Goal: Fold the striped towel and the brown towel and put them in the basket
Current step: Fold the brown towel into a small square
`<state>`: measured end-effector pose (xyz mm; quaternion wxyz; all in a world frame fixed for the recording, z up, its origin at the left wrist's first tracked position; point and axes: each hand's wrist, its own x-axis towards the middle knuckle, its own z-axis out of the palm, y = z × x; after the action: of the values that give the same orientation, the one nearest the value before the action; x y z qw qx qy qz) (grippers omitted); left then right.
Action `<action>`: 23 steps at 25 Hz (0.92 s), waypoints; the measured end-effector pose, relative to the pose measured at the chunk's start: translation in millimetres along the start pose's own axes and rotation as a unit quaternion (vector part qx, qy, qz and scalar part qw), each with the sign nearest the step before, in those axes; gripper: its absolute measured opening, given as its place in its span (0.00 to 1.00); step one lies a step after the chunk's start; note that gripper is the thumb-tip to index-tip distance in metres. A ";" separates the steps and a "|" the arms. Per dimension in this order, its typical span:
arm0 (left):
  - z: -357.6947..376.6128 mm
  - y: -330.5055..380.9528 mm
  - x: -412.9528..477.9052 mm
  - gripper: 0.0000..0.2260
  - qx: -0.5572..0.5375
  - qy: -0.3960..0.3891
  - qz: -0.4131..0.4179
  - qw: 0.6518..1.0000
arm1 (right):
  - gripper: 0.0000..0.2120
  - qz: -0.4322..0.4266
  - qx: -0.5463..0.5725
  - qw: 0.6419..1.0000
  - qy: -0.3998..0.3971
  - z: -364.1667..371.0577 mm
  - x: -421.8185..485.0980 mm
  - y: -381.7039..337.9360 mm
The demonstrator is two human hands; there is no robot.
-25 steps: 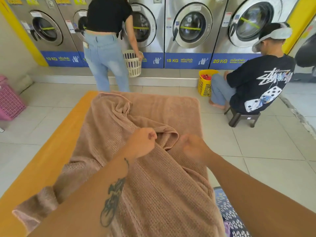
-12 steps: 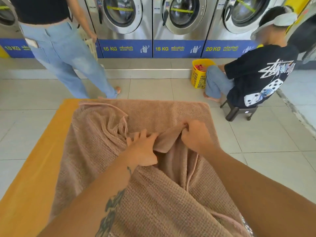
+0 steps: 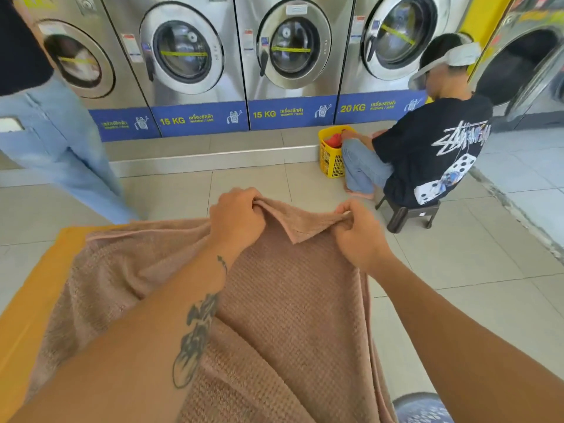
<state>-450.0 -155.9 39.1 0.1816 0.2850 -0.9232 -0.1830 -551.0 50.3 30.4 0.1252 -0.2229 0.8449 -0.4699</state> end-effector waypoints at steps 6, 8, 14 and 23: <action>37.8 40.1 71.8 0.09 0.064 -0.024 -0.041 0.997 | 0.13 0.014 -0.051 0.993 0.101 -29.2 61.8 33.9; 60.2 51.7 81.2 0.10 0.038 -0.024 -0.074 0.996 | 0.13 0.070 -0.063 0.989 0.114 -34.1 76.9 56.2; 119.3 59.7 80.1 0.11 -0.049 -0.060 -0.104 0.992 | 0.13 0.248 -0.045 0.967 0.030 -31.4 84.8 117.5; 144.1 41.8 57.2 0.18 -0.089 -0.163 0.019 0.982 | 0.22 0.226 -0.083 0.971 0.017 -10.1 73.7 127.0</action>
<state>-576.7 -123.8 -54.2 0.0566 0.2161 -0.9257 -0.3053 -652.3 79.6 -72.4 0.1949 -0.0281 0.9114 -0.3614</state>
